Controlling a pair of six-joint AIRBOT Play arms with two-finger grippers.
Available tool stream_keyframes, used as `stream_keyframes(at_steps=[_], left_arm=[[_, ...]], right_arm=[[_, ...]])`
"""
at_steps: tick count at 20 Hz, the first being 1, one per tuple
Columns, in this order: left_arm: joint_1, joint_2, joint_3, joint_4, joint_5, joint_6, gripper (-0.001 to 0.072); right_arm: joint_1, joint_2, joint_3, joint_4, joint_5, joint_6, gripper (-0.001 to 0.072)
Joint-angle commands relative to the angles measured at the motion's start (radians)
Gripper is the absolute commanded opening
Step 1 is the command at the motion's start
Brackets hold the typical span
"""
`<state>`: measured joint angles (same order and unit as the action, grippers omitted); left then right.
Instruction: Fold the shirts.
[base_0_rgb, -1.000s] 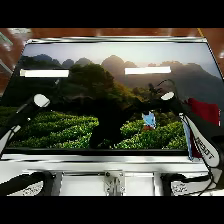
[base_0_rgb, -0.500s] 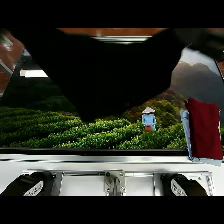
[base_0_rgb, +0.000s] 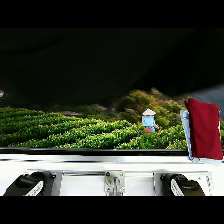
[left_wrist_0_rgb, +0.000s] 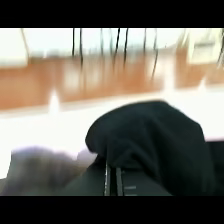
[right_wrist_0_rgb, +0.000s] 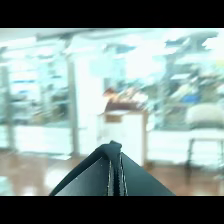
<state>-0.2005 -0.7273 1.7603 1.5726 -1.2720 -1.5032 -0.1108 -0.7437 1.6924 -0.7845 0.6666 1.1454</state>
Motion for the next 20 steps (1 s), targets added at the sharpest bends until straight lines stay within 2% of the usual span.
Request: stream_keyframes(at_steps=[1,4,7,9,11,13,15,19,20], left_arm=[[0.001,0.015,-0.129,0.07,-0.284,-0.002,0.0041],[0.0,0.022,-0.378,0.067,-0.31,-0.086,0.0041],[0.0,0.02,-0.695,-0.003,-0.255,-0.143,0.0041],[0.0,0.02,-0.901,-0.103,-0.128,-0.169,0.0041],[0.0,0.013,-1.074,-0.184,0.052,-0.18,0.0042],[0.001,-0.013,-1.192,-0.193,0.222,-0.248,0.0042],[0.001,-0.064,-1.255,-0.193,0.353,-0.312,0.0042],[0.002,-0.214,-1.242,-0.194,0.483,-0.424,0.0047],[0.012,-0.243,-1.217,-0.195,0.475,-0.439,0.0126]], right_arm=[[0.0,-0.017,0.011,-0.138,-0.028,0.018,0.0062],[0.0,-0.109,0.011,-0.257,0.074,0.048,0.0062],[0.002,-0.267,0.011,-0.279,0.213,0.048,0.0062],[0.002,-0.409,0.011,-0.253,0.305,0.048,0.0062],[0.002,-0.568,0.011,-0.212,0.37,0.061,0.0062],[0.002,-0.722,0.011,-0.162,0.404,0.118,0.0063],[0.003,-0.85,0.011,-0.075,0.417,0.219,0.0063],[0.054,-0.977,0.011,0.004,0.427,0.254,0.0073],[0.067,-0.979,0.011,0.016,0.426,0.257,0.0258]])
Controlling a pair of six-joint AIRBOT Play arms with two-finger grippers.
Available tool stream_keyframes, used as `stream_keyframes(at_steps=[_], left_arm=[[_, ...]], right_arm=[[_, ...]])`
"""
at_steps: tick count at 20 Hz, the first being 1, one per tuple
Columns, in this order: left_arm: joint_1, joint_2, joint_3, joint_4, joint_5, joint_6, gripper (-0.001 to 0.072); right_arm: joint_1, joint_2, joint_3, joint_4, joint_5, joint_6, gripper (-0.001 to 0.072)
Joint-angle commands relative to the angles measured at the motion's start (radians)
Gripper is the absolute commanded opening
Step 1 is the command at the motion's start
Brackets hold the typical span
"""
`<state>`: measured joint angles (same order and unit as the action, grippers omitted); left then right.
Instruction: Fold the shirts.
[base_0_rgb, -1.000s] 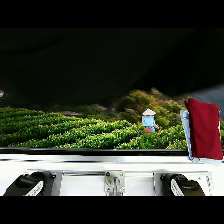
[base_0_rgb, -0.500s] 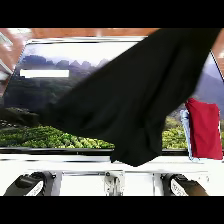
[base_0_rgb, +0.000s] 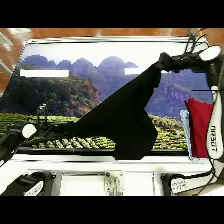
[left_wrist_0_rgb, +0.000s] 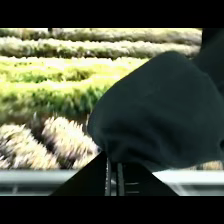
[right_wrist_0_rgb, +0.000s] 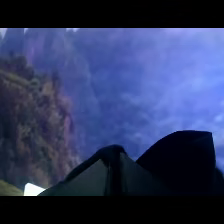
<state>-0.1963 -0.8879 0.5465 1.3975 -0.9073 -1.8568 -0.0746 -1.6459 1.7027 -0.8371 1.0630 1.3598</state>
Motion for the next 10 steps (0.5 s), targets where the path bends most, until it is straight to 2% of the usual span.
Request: stream_keyframes(at_steps=[1,2,3,5,8,10], left_arm=[[0.029,-0.106,0.039,-0.018,0.069,-0.081,0.034],[0.064,-0.122,0.09,-0.013,0.01,-0.048,0.0588],[0.106,-0.128,0.143,0.0,-0.06,-0.006,0.0681],[0.206,-0.124,0.249,0.011,-0.209,0.093,0.068],[0.272,-0.114,0.295,-0.024,-0.373,0.206,0.068],[0.248,-0.115,0.219,-0.132,-0.375,0.225,0.068]], right_arm=[[0.031,-0.069,0.005,0.09,0.034,0.041,0.0536],[0.022,-0.055,0.019,0.098,0.065,0.039,0.0606],[0.001,-0.036,0.041,0.078,0.119,0.031,0.0606],[-0.074,0.022,0.072,-0.057,0.297,0.029,0.0605],[-0.188,0.096,0.049,-0.38,0.632,0.035,0.0605],[-0.262,0.167,-0.095,-0.38,0.674,0.031,0.0605]])
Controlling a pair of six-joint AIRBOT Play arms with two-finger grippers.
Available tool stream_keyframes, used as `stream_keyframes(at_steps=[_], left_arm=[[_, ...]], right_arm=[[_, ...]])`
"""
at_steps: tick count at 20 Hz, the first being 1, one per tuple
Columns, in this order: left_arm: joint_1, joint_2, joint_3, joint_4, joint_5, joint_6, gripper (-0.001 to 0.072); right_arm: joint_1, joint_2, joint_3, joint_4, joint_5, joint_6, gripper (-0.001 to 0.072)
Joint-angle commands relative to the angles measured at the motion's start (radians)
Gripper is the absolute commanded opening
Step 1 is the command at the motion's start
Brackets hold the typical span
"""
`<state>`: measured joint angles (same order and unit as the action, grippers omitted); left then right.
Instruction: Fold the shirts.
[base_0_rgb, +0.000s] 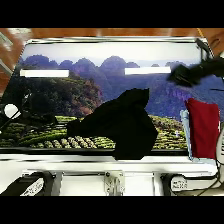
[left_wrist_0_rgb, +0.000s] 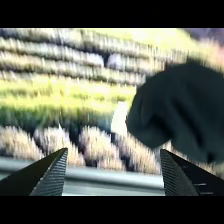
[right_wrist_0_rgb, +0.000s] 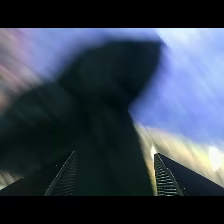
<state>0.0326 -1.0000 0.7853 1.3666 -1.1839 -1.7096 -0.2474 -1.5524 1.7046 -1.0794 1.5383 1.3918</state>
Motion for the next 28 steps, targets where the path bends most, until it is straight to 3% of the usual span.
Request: stream_keyframes(at_steps=[1,3,7,14,15,18,20,24,28], left_arm=[[-0.008,-0.002,-0.079,-0.184,-0.057,0.079,0.068],[-0.106,-0.004,-0.213,-0.328,0.098,0.078,0.068],[-0.297,-0.041,-0.311,-0.41,0.359,-0.005,0.0677],[-0.38,-0.145,-0.309,-0.411,0.634,-0.088,0.0663],[-0.38,-0.157,-0.309,-0.411,0.661,-0.088,0.0625],[-0.38,-0.178,-0.309,-0.41,0.684,-0.086,0.0187],[-0.38,-0.167,-0.305,-0.41,0.665,-0.061,0.0051],[-0.38,-0.127,-0.277,-0.403,0.575,0.032,0.0042],[-0.38,-0.053,-0.276,-0.388,0.545,0.039,0.0042]], right_arm=[[-0.119,0.127,-0.217,-0.102,0.148,-0.003,0.0606],[-0.145,0.231,-0.466,-0.063,0.038,-0.032,0.0669],[-0.143,0.316,-0.792,-0.021,-0.047,-0.106,0.0677],[-0.143,0.315,-0.907,-0.008,-0.105,-0.137,0.0677],[-0.136,0.315,-0.914,-0.008,-0.085,-0.155,0.0677],[-0.075,0.315,-0.996,-0.01,-0.112,-0.162,0.0677],[-0.024,0.315,-1.053,-0.005,-0.177,-0.146,0.0677],[0.059,0.315,-1.106,0.008,-0.244,-0.081,0.0676],[0.149,0.29,-1.119,0.006,-0.34,-0.016,0.0676]])
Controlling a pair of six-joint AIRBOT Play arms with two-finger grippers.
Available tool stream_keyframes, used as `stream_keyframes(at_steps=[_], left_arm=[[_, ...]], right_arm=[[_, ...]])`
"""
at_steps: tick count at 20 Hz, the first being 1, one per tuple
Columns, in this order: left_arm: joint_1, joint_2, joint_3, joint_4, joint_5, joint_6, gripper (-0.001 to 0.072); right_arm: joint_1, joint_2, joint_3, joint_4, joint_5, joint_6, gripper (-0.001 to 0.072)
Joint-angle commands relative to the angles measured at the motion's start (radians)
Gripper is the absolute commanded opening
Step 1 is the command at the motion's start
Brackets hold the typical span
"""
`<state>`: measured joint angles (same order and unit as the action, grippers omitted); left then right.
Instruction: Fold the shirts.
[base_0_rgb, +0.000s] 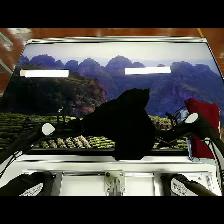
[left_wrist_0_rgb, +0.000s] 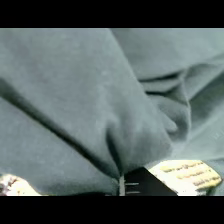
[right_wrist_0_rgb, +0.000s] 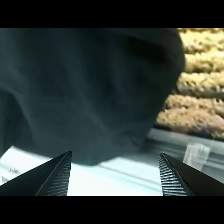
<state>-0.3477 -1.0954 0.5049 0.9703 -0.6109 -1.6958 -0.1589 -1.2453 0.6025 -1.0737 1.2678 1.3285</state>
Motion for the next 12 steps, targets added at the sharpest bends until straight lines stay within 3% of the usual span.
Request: stream_keyframes(at_steps=[1,2,3,4,6,8,12], left_arm=[[0.0,0.061,0.006,0.009,-0.03,0.035,0.0043],[0.001,0.079,0.008,0.009,-0.03,0.035,0.0042],[0.001,0.097,0.01,0.009,-0.03,0.035,0.0042],[0.001,0.113,0.01,0.009,-0.029,0.035,0.0042],[0.012,0.142,0.011,0.026,-0.03,0.034,0.0042],[0.043,0.181,0.029,0.089,-0.051,0.034,0.0041],[0.15,0.3,0.263,0.325,-0.245,0.035,0.0041]], right_arm=[[0.078,-0.042,-0.017,0.0,-0.074,0.048,0.0675],[0.093,-0.071,-0.017,0.003,-0.087,0.048,0.0666],[0.105,-0.093,-0.017,0.016,-0.108,0.049,0.0562],[0.108,-0.107,-0.017,0.051,-0.134,0.048,0.0432],[0.099,-0.101,-0.002,0.101,-0.165,0.048,0.0059],[0.098,-0.063,0.061,0.096,-0.152,0.019,0.0063],[0.098,0.156,0.32,0.115,-0.115,-0.116,0.0062]])
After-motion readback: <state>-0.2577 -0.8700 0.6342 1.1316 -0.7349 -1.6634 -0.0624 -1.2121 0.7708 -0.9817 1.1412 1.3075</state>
